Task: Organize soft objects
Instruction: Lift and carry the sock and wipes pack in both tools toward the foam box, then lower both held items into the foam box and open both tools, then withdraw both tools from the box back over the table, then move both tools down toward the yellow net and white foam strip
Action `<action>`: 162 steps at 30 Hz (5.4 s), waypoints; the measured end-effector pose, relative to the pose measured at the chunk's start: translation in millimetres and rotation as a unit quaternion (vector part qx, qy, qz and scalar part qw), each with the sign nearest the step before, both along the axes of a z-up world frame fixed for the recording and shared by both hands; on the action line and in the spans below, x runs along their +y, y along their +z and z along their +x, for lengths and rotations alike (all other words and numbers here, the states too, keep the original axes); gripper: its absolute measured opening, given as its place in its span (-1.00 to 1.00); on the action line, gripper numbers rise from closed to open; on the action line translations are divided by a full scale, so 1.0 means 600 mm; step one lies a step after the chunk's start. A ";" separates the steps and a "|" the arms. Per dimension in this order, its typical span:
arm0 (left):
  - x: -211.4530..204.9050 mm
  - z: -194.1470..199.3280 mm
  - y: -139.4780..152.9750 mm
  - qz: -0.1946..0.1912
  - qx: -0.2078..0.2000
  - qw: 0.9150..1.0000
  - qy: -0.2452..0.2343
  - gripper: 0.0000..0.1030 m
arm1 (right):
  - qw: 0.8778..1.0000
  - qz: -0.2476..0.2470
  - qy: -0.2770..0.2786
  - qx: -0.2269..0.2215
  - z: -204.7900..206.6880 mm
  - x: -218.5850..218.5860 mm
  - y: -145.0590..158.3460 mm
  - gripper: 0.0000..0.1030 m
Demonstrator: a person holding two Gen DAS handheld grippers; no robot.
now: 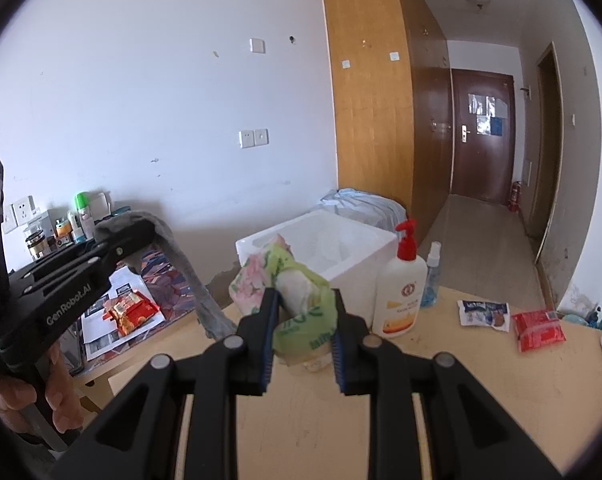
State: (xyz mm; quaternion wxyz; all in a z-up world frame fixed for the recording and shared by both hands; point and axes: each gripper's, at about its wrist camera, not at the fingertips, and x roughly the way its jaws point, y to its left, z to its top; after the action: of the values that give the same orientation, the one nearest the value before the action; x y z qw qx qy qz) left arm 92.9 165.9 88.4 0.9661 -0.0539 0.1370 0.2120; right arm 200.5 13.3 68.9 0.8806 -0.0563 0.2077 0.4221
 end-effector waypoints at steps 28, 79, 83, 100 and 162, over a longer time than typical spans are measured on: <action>0.064 0.207 0.050 -0.016 -0.009 0.999 -0.035 -0.80 | 1.000 0.013 -0.002 0.020 0.155 0.095 0.011 -0.46; 0.123 0.166 0.026 -0.032 0.001 0.999 0.007 0.99 | 1.000 -0.001 -0.002 0.020 0.130 0.104 0.017 0.53; 0.118 0.142 0.031 -0.042 -0.009 0.999 0.009 0.99 | 1.000 -0.004 -0.001 0.015 0.114 0.098 0.023 0.67; 0.029 0.009 0.045 -0.018 -0.048 0.998 -0.033 0.99 | 0.999 0.006 -0.040 0.001 0.048 0.012 0.032 0.83; -0.252 -0.018 -0.117 -0.028 -0.023 0.967 -0.251 0.99 | 0.965 0.047 -0.259 -0.002 -0.088 -0.316 -0.076 0.99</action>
State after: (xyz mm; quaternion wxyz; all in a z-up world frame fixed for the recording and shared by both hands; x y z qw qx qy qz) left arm 81.9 14.9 18.4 0.9893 -0.0500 0.1302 -0.0426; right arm 147.8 -176.5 23.1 0.9621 0.0395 0.1931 0.1887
